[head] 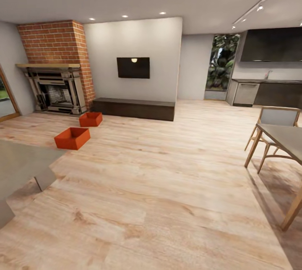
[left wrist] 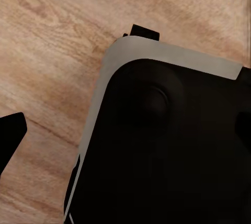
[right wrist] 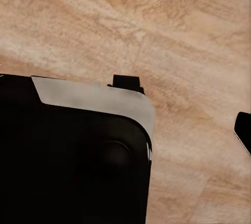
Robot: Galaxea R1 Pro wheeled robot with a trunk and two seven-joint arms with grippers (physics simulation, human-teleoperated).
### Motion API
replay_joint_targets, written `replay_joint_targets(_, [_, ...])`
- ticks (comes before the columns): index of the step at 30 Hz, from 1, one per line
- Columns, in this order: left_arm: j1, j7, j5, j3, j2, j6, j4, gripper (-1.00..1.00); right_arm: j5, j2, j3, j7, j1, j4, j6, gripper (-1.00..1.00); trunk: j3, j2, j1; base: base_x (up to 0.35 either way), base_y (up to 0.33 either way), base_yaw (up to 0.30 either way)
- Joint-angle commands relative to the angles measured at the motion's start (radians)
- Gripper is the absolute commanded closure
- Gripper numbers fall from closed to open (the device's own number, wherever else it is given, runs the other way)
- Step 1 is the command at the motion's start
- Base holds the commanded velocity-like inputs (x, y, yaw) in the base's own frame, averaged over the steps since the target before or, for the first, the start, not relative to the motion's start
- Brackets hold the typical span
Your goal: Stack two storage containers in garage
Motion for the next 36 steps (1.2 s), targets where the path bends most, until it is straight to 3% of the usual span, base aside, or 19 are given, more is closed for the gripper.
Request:
replay_joint_targets(1, [0.000,0.002,0.011,-0.001,0.000,0.006,-0.002,-1.00,-0.001,0.000,0.004,0.001,-0.001,0.003,-0.005,-1.00,-0.001,0.000,0.001,0.322,0.000,0.000])
replay_joint_targets(36, [0.000,0.002,0.011,-0.001,-0.002,-0.001,0.013,-1.00,-0.001,0.000,0.004,0.001,-0.001,0.003,-0.005,-1.00,-0.001,0.000,0.001,0.322,0.000,0.000])
